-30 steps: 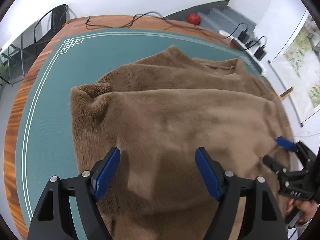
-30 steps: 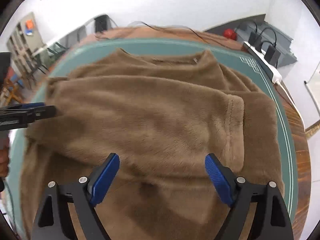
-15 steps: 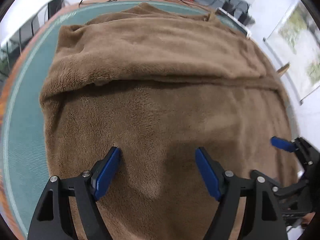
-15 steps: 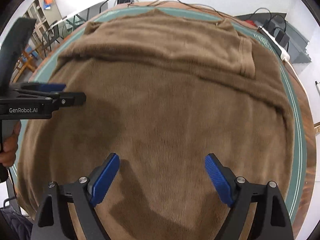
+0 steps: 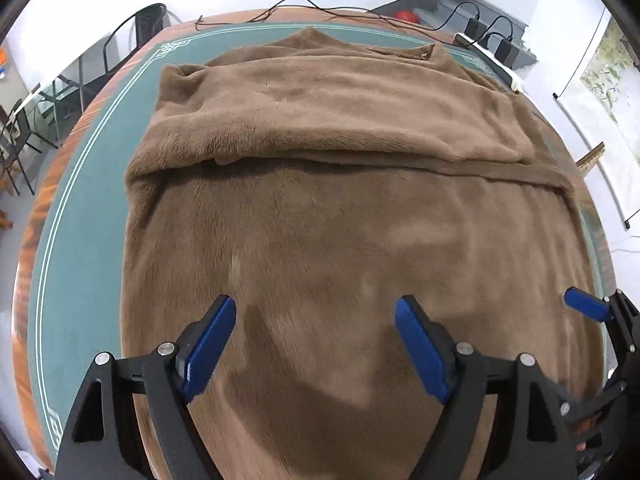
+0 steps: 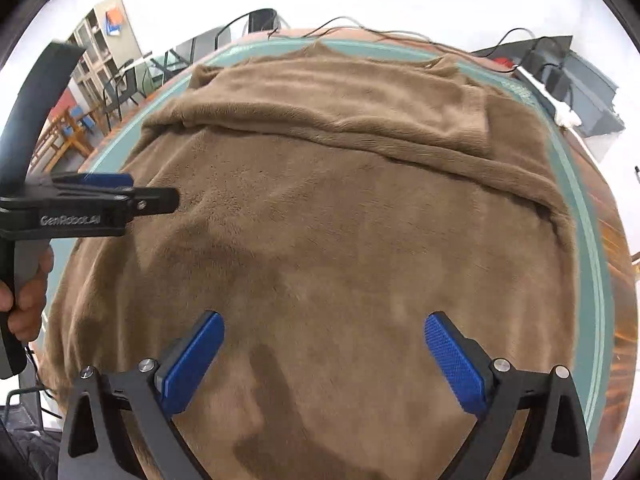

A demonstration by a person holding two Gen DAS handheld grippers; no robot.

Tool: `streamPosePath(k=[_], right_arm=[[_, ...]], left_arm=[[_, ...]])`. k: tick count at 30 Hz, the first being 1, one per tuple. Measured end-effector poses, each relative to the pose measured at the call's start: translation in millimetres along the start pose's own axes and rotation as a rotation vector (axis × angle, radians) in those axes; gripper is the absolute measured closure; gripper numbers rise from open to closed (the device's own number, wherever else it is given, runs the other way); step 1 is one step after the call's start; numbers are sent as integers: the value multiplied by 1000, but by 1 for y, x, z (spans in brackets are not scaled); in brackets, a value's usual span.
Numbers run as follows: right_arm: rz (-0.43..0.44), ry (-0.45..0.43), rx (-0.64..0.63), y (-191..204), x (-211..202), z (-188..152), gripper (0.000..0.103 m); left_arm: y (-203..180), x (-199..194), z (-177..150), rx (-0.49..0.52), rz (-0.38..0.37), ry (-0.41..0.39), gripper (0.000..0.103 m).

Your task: Fold clothes

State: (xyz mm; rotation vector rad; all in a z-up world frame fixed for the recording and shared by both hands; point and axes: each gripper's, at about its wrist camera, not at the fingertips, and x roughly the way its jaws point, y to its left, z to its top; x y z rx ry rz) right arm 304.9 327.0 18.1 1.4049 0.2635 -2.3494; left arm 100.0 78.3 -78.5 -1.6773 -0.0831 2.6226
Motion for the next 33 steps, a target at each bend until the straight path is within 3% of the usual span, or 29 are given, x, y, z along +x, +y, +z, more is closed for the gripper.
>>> streamPosePath(k=[7,10,13,19,30,33], right_arm=[[-20,50,-50,-14,-10,-37,1],[-28,91,-63,-17,1,-48,1],[-24,53,-87,-17,2,-51,1],[-15,3,-104,-18,0,-56,1],[-13,-78,-105,-22,-9,-70,0],[-13,-84,-105,-21,-8,-70,0]], left_arm=[[-35,11,-40,53,71,53,18],[-37,12,-49,47,90,9,10],[-28,14,-50,0,87,8,1],[-23,0,-60,-8,102,17,1],[50,-66,-125,-157,163,68,1],[69,-83,-145,-226,142,76,1]])
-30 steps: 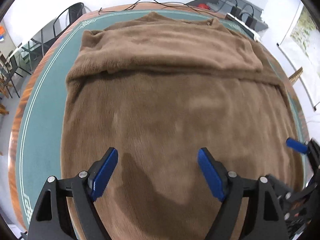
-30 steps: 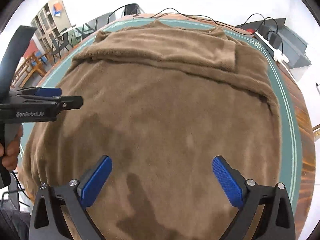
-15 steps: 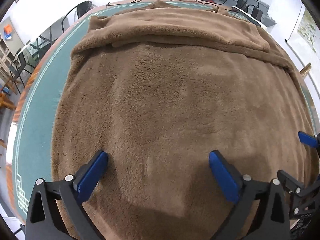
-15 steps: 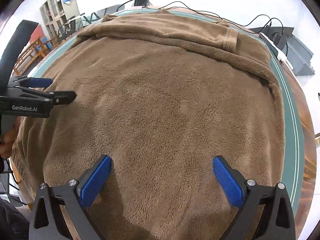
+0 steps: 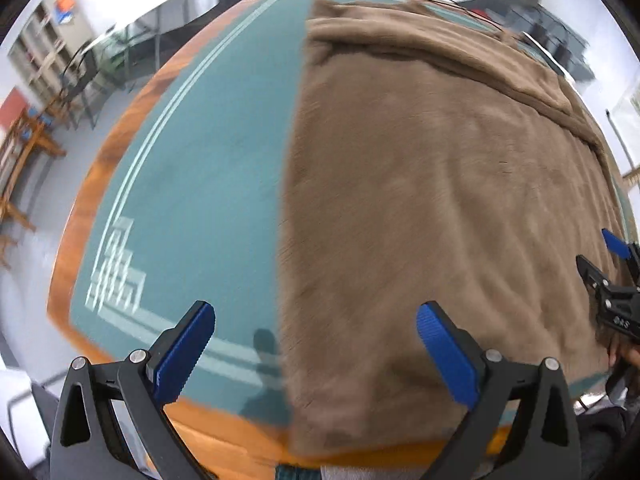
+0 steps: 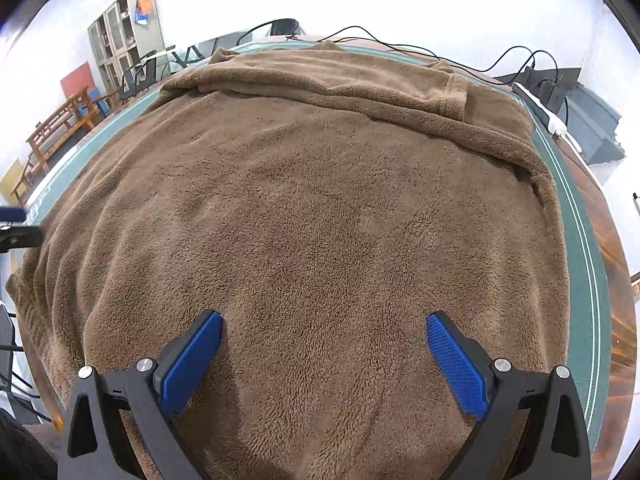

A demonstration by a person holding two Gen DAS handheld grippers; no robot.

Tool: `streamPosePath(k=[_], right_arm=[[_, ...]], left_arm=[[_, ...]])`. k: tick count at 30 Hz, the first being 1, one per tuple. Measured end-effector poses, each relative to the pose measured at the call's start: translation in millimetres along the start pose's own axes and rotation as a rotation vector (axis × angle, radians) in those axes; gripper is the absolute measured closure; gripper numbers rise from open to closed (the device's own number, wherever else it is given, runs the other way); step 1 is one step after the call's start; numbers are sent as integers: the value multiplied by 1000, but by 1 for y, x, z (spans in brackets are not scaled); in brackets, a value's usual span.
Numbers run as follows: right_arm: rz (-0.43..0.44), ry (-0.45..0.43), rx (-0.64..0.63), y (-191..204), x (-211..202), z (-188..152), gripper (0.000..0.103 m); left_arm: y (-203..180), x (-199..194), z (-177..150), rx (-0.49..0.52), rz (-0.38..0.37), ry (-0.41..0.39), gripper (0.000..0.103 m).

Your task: Fold clothes

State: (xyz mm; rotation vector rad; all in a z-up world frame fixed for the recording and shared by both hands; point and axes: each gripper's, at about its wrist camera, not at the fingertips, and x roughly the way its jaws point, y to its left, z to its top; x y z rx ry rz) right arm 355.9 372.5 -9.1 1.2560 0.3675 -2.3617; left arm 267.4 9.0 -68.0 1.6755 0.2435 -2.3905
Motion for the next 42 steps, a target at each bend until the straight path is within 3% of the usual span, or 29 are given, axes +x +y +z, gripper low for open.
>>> streamPosePath(k=[2,6,10,14,16,18,22,25,30,37,40,42], right_arm=[[0,-2,0,2,0,0,0],[-12,-1,12,3,1,1,0],[-13,-1,12,3,1,1,0],[-13,0,12,3,1,1,0],[-14,-1,12,3,1,0,0],[-14,-1,12,3,2,0,0],[-15,-2,14,3,2,1,0],[-26,-8,25,3,-1,1,1],[-33,-108,84,-10,-42,-7,1],[-134,-60,84,-54,-113,-64,2],[-131,16,28,-49,-133,-92,19],[-89,75,-6,-40,-136,-106,36]], left_arm=[[15,-6,-13,-51,-40,9,1],[29,11,-8,-150,-164,36,2],[31,23,-13,-219,-273,85,11],[11,32,1,-123,-222,87,35],[3,35,0,-75,-178,88,57],[-2,34,2,-48,-185,98,73],[-13,32,5,-13,-171,108,82],[-24,35,12,19,-136,115,83],[-30,38,17,37,-117,127,83],[-39,41,21,79,-103,128,78],[-42,41,24,98,-102,130,78],[-46,44,28,87,-112,138,78]])
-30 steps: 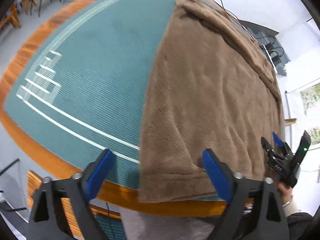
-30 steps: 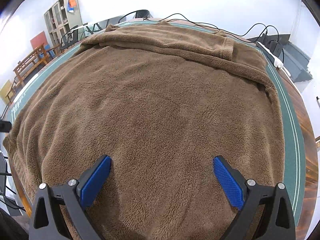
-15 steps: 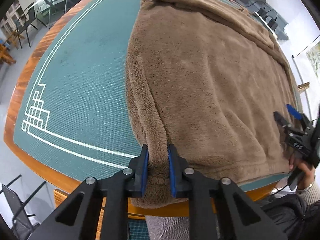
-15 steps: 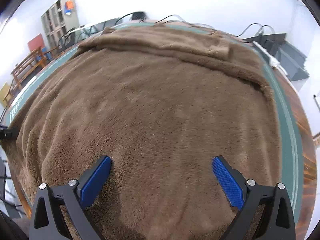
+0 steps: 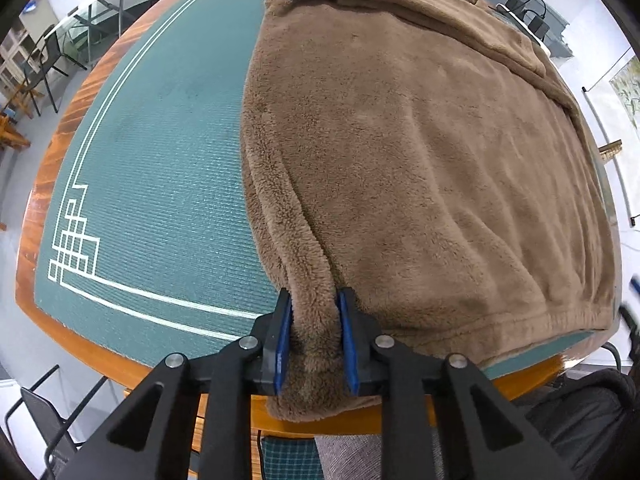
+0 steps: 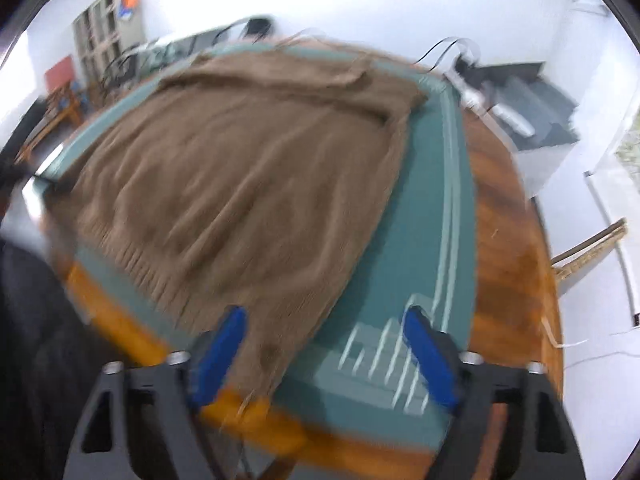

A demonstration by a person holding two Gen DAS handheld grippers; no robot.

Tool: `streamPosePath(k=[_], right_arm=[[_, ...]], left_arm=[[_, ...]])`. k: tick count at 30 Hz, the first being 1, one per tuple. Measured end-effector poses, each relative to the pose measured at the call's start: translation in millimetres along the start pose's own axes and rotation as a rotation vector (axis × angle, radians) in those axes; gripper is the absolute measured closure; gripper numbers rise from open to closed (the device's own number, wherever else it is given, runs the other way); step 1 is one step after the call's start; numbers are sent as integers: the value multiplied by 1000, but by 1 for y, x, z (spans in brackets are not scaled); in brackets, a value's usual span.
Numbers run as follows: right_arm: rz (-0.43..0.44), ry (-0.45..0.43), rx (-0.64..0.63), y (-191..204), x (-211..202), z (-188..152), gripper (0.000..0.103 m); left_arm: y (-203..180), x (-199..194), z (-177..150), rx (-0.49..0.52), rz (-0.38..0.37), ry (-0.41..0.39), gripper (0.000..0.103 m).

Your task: Fold clothes

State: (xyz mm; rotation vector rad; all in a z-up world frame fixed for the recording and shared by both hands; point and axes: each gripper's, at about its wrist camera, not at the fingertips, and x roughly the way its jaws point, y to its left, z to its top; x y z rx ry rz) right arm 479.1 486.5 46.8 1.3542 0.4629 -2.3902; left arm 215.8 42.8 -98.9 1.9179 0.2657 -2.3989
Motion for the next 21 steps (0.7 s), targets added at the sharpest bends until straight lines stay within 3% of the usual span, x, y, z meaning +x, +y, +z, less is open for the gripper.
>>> streamPosePath(k=[4,7,10,12,14,17,18,21], right_arm=[[68,68,-86,22,4,-16,39],[76,84,-40,13,15,-17,39],[69,112,-15,7,33,-16,46],[89,110,-25,12,35,-14,66],[95,104,-56,20,32,-11,77],[84,80,-79,20,24,-5,81],[85,69,-67,16,21,-3,82],[66,16,-48,5,7,11,85]], left_arm=[[25,-10,-7,-20,-26,10,74],[22,-10,-5,-10,-39,14,61],[16,-9,-3,3,-45,19,50],[13,-9,-3,9,-36,19,49],[13,-9,-3,7,-35,15,50],[17,-10,-2,-11,-32,17,70],[21,-11,0,-27,-46,23,83],[30,-16,4,-82,-95,28,90]])
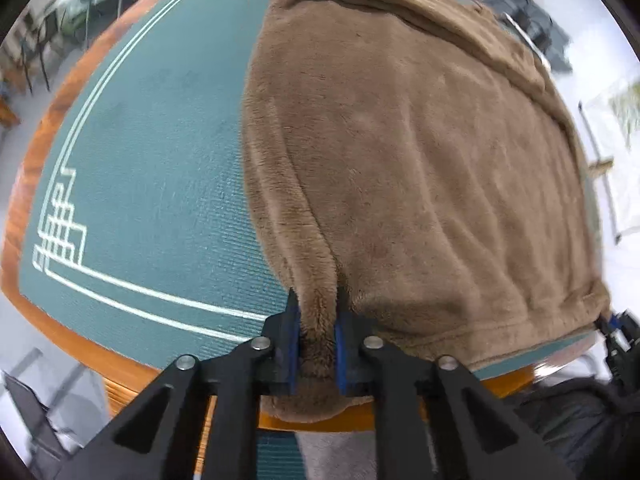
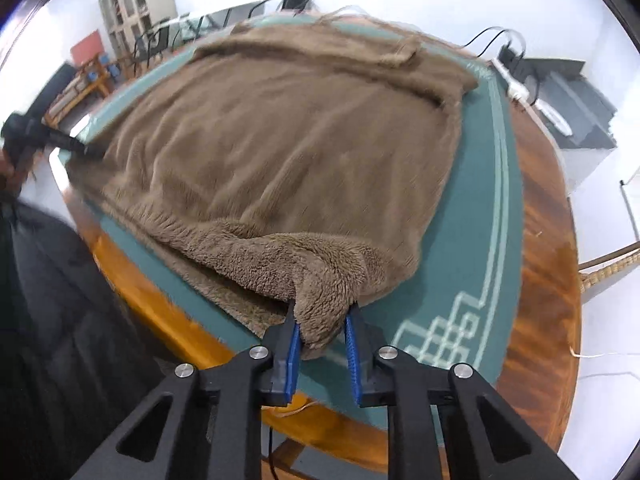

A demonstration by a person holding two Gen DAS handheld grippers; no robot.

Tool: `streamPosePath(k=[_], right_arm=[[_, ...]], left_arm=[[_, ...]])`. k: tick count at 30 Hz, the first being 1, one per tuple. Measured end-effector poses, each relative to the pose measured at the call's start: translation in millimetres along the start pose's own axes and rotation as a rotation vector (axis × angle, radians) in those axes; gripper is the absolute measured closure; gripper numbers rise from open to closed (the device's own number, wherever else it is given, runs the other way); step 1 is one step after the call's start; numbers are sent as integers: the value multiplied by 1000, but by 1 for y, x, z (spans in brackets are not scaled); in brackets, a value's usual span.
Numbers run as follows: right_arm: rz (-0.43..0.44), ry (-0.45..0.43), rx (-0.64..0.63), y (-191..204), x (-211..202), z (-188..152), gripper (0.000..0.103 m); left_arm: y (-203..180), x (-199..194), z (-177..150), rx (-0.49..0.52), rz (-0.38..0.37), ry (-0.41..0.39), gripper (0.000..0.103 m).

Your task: Fold clothes

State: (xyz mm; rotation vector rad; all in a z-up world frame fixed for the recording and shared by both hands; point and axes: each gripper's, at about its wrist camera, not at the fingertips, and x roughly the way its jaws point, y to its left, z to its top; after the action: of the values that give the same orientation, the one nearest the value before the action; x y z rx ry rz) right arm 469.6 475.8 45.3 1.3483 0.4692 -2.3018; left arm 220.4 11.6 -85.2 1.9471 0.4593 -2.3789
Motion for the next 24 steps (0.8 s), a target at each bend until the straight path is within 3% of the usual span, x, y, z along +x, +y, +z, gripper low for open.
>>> streamPosePath(k=[4,9,16,22,24], right_arm=[[-42,-80,-7,-8,-18,21,86],[-98,-179,-5,-25,-33,54,91],[-193,-281,-49,-37,-32,94,91],[-310,-396,-33,-58,-38,145,91],[-353,-436,-23,-68,-39,166,91]], left_arm=[[2,-21,11,-41,-49,-38,91],[6,-70,39,-90,-123,-154,92],[-11,-114,81,-30,-150,-260,92],[-13,-137,139,-18,-223,-319,92],[-25,-128,170,-11,-240,-339,92]])
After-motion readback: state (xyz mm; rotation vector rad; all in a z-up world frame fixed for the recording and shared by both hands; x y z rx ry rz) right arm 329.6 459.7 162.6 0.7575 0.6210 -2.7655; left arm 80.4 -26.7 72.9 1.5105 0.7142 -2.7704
